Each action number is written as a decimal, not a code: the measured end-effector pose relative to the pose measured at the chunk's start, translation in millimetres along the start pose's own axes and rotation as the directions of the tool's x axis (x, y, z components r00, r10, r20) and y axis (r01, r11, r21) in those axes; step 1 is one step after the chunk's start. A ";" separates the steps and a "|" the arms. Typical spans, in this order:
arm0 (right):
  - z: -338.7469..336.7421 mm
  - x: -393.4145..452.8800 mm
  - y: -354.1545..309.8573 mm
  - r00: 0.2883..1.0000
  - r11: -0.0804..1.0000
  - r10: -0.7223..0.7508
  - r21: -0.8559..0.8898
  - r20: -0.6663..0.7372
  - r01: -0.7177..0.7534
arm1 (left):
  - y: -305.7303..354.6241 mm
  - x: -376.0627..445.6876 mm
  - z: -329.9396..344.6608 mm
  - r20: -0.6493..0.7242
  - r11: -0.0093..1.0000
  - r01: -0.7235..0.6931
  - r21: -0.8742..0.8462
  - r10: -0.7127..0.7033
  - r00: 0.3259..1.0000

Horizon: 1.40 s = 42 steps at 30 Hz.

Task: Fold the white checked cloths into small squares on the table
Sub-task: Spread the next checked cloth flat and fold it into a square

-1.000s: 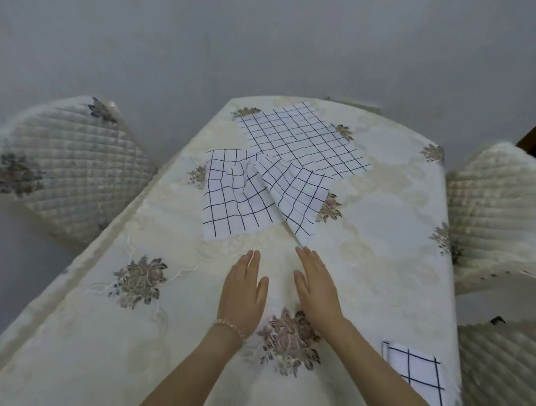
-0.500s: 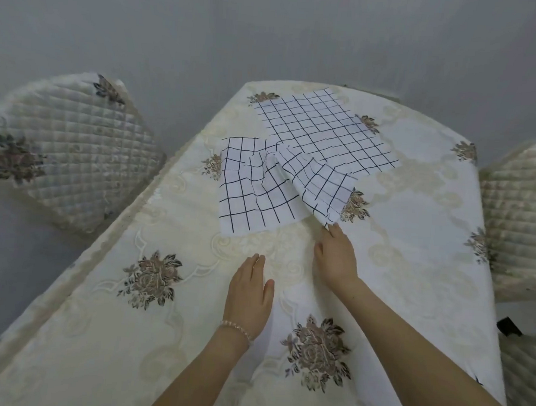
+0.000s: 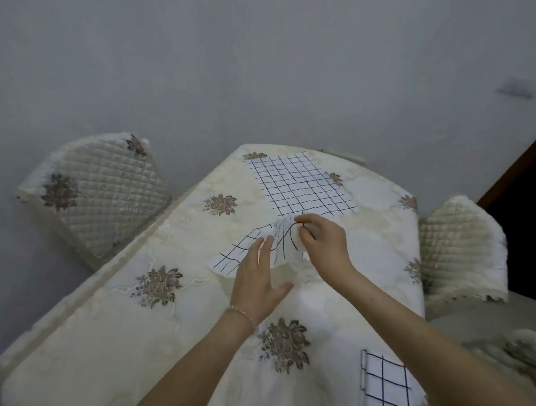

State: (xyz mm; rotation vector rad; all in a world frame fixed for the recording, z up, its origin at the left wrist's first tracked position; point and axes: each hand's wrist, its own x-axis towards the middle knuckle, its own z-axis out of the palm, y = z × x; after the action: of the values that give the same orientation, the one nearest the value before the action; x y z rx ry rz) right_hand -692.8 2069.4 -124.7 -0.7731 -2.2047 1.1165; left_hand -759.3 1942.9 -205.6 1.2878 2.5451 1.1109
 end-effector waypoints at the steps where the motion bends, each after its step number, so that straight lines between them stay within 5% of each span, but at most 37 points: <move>1: -9.7 -5.9 -11.0 1.000 1.000 0.009 0.015 0.008 -0.009 | 10.9 -2.6 -4.8 -0.028 1.000 -0.020 0.008 0.020 0.999; 11: -103.9 -56.5 -86.3 0.990 0.985 -0.141 0.100 0.015 0.139 | 89.1 -32.0 -68.3 -0.144 0.995 -0.103 0.016 0.104 0.984; 16: -139.8 -73.0 -95.2 0.954 0.941 -0.285 -0.164 0.092 0.297 | 119.8 -43.7 -109.3 -0.160 0.999 -0.010 -0.039 0.003 0.987; 18: -150.7 -81.7 -97.6 0.912 0.822 -0.389 -0.398 0.131 0.408 | 133.4 -45.5 -123.6 -0.163 1.000 -0.021 0.013 0.023 0.986; 20: -159.4 -87.1 -101.1 0.818 0.591 -0.539 -0.603 0.199 0.536 | 146.2 -46.9 -134.3 -0.153 0.995 -0.056 0.084 0.069 0.986; 23: -161.8 -88.2 -106.3 0.680 0.374 -0.678 -0.665 0.278 0.646 | 168.8 -51.9 -146.9 -0.096 0.984 -0.102 0.147 0.117 0.989; 25: -166.3 -88.0 -109.7 0.673 0.458 -0.718 -0.605 0.180 0.651 | 178.4 -56.6 -153.4 -0.091 0.980 -0.112 0.165 0.128 0.988; 30: -194.2 -86.1 -133.0 0.831 0.810 -0.554 -0.197 0.049 0.552 | 189.6 -70.7 -167.3 -0.062 0.998 -0.051 0.022 0.053 0.997; 35: -191.4 -90.3 -155.7 0.855 0.864 -0.502 0.108 0.130 0.491 | 207.5 -66.7 -174.4 -0.099 0.976 -0.070 -0.207 0.051 0.994; 38: -192.2 -90.2 -148.5 0.860 0.899 -0.436 0.077 0.264 0.432 | 213.7 -63.2 -181.4 -0.145 0.936 -0.014 -0.353 -0.040 0.989; 42: -197.3 -78.9 -105.7 0.820 0.906 -0.200 -0.217 0.537 0.364 | 180.3 -62.5 -186.2 -0.216 0.855 0.065 -0.514 -0.203 0.955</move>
State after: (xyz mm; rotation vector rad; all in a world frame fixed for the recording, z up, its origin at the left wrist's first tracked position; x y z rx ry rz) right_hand -529.4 2065.7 47.3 -0.2489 -2.8744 0.8953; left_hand -667.6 1860.8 31.0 0.8590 2.2147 1.8571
